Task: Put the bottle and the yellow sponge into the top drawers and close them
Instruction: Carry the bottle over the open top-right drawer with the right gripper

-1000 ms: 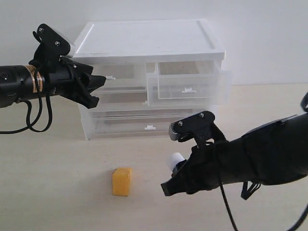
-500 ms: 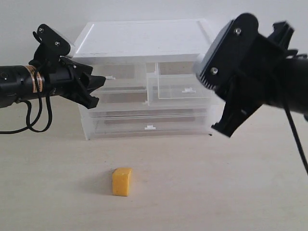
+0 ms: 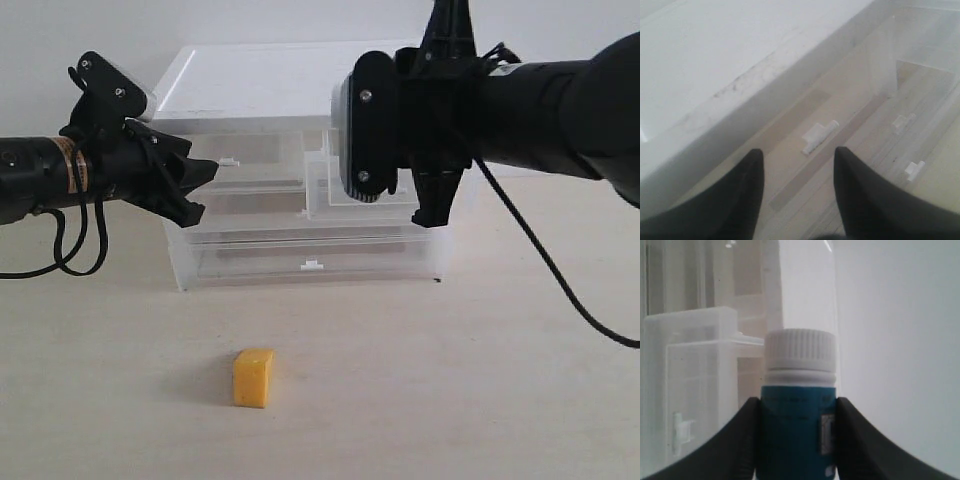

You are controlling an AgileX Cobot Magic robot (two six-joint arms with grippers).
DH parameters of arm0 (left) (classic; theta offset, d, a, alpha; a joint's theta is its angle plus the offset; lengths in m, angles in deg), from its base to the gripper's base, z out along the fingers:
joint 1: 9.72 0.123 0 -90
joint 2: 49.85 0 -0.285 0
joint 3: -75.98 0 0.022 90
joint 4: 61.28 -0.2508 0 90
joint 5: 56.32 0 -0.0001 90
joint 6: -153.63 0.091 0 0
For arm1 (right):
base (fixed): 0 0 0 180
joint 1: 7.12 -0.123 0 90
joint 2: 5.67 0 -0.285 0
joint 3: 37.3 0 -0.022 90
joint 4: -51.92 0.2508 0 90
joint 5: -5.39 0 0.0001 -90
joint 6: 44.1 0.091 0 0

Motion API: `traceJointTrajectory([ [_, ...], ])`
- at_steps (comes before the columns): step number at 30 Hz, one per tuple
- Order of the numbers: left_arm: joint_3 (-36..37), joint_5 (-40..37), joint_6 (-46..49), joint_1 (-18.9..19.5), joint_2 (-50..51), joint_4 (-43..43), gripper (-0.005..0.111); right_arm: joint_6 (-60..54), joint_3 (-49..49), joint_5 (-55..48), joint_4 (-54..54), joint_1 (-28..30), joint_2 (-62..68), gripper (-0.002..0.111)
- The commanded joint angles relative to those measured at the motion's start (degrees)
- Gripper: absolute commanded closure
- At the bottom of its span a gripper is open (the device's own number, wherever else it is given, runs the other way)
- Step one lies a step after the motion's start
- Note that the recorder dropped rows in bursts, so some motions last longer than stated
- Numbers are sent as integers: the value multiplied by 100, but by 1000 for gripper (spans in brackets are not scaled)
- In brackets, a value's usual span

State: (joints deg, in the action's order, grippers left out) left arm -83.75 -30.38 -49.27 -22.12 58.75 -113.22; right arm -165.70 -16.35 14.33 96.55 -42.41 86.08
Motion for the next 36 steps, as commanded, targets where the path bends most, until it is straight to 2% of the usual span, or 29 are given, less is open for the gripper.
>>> traceJointTrajectory([
  [1,-25,-32,-18,-21,-29,34,65,-31,-229,-100,-125,172,334,108],
  [13,-25,-30,-43,-21,-29,34,65,-31,-230,339,-39,577,727,108],
  [23,-25,-30,-18,-21,-29,34,65,-31,-253,497,-177,565,811,107],
  [26,-25,-30,-18,-21,-29,34,65,-31,-253,497,-206,565,811,94],
  [29,-25,-30,-18,-21,-29,34,65,-31,-253,513,-350,565,811,71],
  [30,-25,-30,-18,-21,-29,34,65,-31,-253,592,-366,565,811,66],
  [31,-25,-30,-18,-21,-29,34,65,-31,-253,673,-366,553,811,63],
  [36,-25,-30,-18,-21,-29,34,65,-31,-253,870,-366,553,811,64],
])
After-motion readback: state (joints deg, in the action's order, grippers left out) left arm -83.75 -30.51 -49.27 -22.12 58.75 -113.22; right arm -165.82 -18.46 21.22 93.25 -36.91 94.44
